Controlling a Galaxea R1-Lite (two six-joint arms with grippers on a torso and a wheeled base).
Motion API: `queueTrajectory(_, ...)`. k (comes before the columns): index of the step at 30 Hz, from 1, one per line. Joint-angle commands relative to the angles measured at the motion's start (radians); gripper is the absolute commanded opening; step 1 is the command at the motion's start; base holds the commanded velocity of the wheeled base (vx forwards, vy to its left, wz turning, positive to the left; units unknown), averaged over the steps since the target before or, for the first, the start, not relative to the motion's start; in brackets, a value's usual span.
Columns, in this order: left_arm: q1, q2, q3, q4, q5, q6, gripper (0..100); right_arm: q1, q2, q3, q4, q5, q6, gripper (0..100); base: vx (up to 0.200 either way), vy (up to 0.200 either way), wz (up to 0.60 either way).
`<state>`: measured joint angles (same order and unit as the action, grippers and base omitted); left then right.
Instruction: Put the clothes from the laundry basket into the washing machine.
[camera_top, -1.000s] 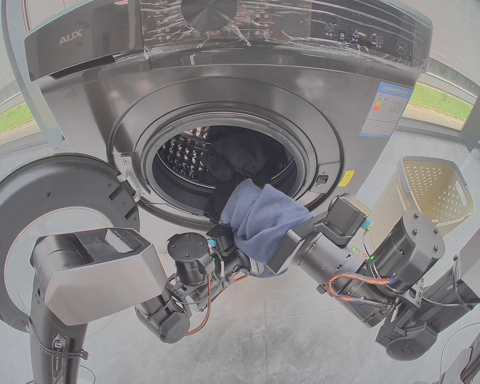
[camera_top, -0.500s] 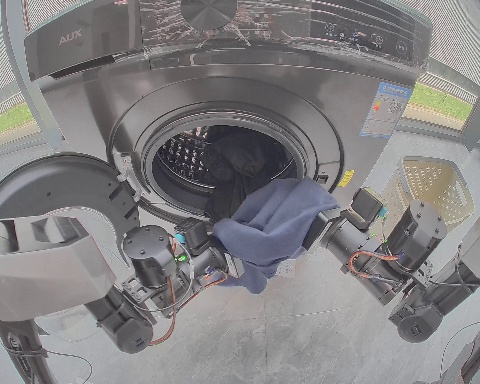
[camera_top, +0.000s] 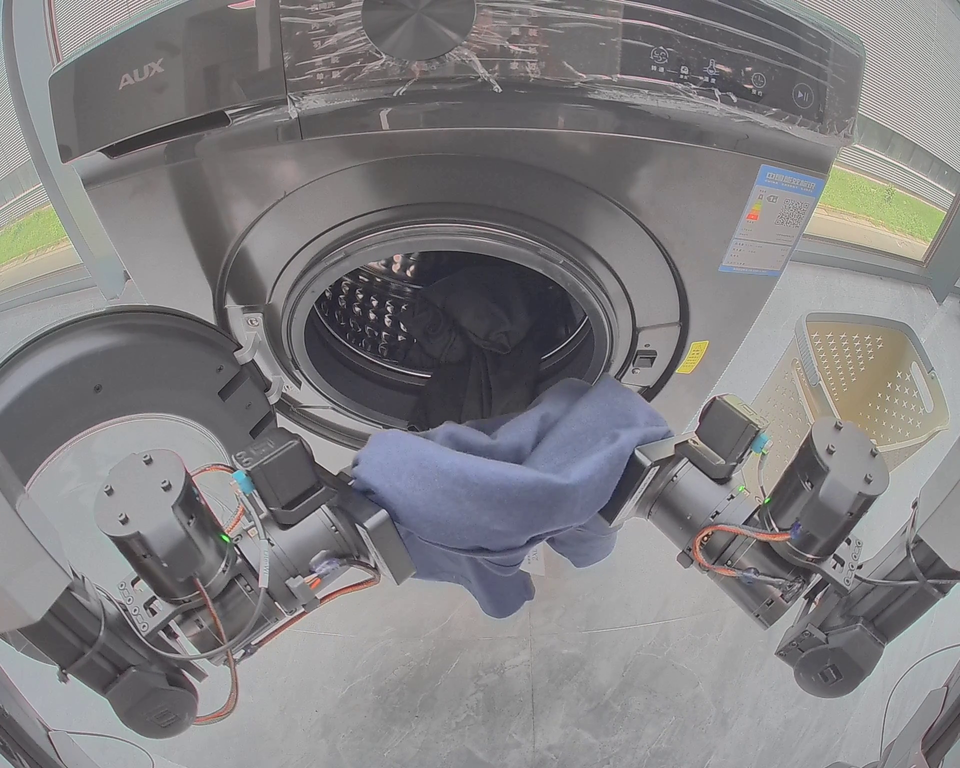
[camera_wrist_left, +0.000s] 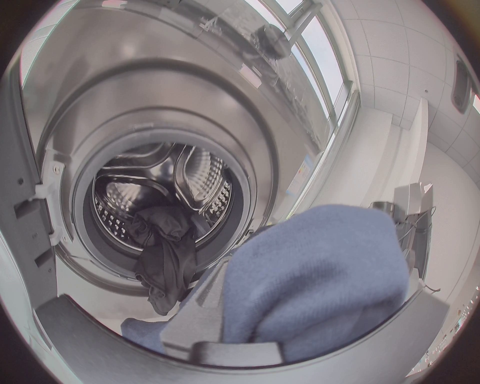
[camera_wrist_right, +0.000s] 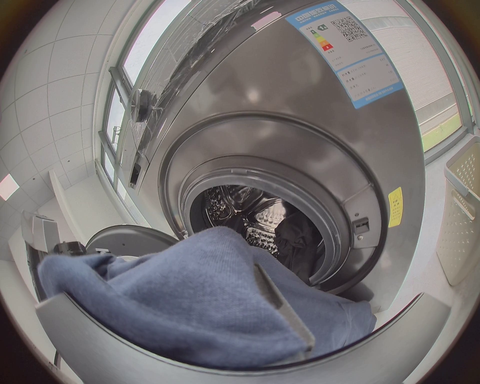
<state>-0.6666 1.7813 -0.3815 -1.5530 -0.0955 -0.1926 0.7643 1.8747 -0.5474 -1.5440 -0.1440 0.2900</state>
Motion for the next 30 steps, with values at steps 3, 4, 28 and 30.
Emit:
queueTrajectory(3,0.002,-0.068,0.009,0.001,-0.001,-0.005,0,0.033,0.004,0.014,-0.001,0.001,0.003,0,0.000,0.000,0.00)
queueTrajectory(4,0.002,-0.068,0.009,-0.001,-0.001,-0.005,0,0.035,0.004,0.014,-0.001,0.001,0.003,0,0.000,0.000,0.00)
queueTrajectory(28,0.114,-0.180,0.050,0.002,0.007,-0.067,0,0.118,0.011,0.333,0.001,0.049,-0.045,100,0.000,0.000,0.00)
queueTrajectory(30,0.110,-0.177,0.058,0.002,0.007,-0.067,0,0.118,0.008,0.330,0.001,0.050,-0.045,100,0.000,0.000,0.00)
